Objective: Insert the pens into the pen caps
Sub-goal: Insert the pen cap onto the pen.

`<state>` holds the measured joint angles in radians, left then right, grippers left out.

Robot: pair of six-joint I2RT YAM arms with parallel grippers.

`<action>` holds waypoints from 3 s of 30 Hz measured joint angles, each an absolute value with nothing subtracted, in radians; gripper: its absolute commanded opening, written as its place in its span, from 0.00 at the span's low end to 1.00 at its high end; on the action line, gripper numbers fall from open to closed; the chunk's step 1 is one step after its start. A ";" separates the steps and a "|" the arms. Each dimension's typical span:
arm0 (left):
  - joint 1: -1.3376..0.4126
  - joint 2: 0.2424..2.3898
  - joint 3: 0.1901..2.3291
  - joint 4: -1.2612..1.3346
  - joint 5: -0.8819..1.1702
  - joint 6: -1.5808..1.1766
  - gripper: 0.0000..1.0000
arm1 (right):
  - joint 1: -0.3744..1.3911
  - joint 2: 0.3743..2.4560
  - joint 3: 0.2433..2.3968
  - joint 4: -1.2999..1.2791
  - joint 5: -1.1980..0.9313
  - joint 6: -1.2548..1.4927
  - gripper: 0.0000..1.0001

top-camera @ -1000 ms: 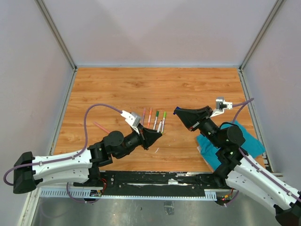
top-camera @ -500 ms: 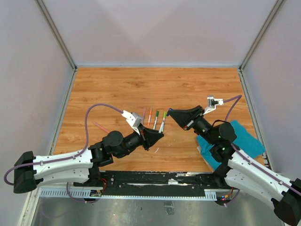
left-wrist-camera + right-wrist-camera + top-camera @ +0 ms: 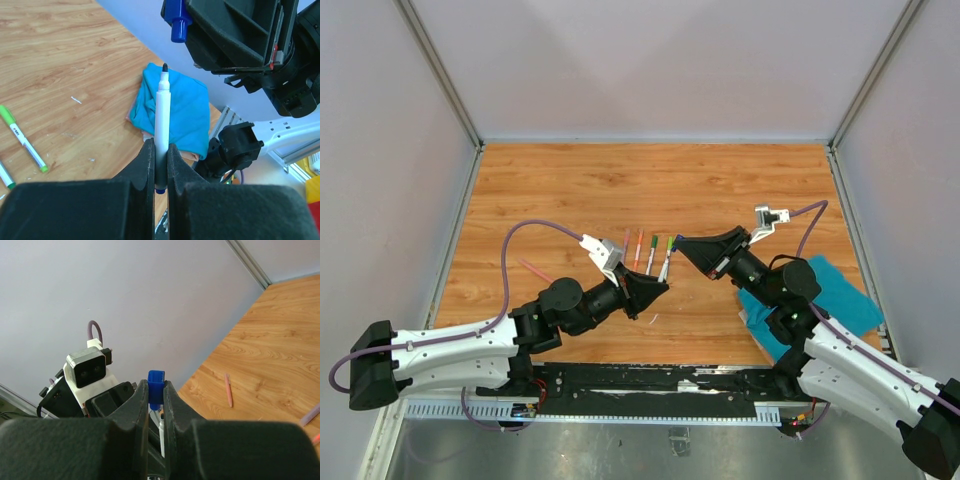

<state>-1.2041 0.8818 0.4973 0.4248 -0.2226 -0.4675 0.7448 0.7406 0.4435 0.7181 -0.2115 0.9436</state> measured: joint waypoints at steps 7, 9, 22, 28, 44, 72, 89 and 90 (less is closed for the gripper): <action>-1.204 0.882 0.497 0.425 -0.223 -0.467 0.01 | 0.745 0.741 0.443 0.675 -0.216 0.943 0.01; -1.204 0.882 0.497 0.425 -0.222 -0.467 0.00 | 0.745 0.741 0.443 0.671 -0.217 0.943 0.01; -1.205 0.889 0.497 0.426 -0.222 -0.466 0.01 | 0.745 0.753 0.443 0.675 -0.227 0.943 0.00; -1.205 0.889 0.497 0.425 -0.222 -0.463 0.01 | 0.745 0.768 0.443 0.677 -0.243 0.944 0.01; -1.205 0.889 0.497 0.425 -0.223 -0.463 0.01 | 0.745 0.770 0.443 0.678 -0.279 0.944 0.01; -1.208 0.899 0.497 0.406 -0.223 -0.463 0.00 | 0.762 0.750 0.414 0.648 -0.302 0.904 0.01; -1.214 0.899 0.492 0.355 -0.226 -0.463 0.00 | 0.834 0.705 0.387 0.588 -0.212 0.783 0.22; -1.214 0.899 0.491 0.354 -0.227 -0.463 0.00 | 0.835 0.705 0.387 0.585 -0.212 0.779 0.24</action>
<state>-1.2144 0.8986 0.4908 0.3542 -0.2272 -0.4633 0.8352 0.7048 0.3870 0.5854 -0.2123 0.7788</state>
